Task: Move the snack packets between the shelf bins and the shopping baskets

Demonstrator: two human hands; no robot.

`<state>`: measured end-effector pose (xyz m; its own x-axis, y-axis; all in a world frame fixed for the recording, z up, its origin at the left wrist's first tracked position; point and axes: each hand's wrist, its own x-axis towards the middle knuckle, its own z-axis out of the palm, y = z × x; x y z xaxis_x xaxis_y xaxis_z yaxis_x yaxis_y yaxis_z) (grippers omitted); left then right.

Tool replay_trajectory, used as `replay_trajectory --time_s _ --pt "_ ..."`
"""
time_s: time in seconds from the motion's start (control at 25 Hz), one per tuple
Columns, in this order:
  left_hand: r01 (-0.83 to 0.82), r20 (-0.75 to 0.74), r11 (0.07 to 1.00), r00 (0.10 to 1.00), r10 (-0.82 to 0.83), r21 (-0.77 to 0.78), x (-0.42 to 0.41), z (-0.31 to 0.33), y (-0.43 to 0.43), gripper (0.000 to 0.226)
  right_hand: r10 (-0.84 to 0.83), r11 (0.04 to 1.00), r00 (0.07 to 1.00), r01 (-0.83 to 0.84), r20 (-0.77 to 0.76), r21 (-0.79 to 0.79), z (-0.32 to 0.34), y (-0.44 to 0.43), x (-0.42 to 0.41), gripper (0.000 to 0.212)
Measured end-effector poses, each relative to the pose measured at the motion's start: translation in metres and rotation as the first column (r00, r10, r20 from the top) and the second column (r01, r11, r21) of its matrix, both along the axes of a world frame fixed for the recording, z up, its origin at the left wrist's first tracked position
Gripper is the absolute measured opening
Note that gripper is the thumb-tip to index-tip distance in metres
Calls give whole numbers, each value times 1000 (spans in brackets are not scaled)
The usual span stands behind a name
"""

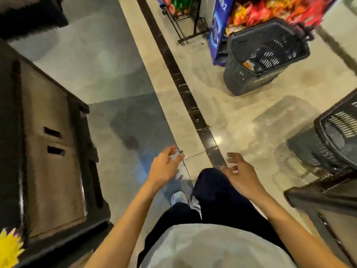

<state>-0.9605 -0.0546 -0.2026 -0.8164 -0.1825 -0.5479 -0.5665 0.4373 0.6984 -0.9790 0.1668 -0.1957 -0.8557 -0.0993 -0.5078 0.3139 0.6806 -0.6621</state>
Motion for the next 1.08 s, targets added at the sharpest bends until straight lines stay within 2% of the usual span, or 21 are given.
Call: replay_trajectory --time_s 0.2,0.32,0.52,0.76,0.96,1.08 --pt "169 -7 985 986 -169 43 -152 -10 18 43 -165 986 986 165 25 23 -21 22 -105 45" --pt "181 29 983 983 -183 43 -227 -7 34 43 -246 969 968 246 46 19 -19 41 -186 47" --pt "152 29 987 988 -154 55 -324 3 51 39 -305 952 952 305 -20 0 0 67 -312 47" --pt "227 41 970 972 -231 84 -461 -3 73 35 -407 913 913 407 8 -27 -11 85 -432 46" --pt "491 54 870 868 -493 37 -632 -11 111 37 -572 820 820 572 38 -2 -21 96 -534 47" --pt "673 26 738 740 -672 -45 -727 -14 150 39 -691 722 722 692 43 -17 -23 108 -581 44"
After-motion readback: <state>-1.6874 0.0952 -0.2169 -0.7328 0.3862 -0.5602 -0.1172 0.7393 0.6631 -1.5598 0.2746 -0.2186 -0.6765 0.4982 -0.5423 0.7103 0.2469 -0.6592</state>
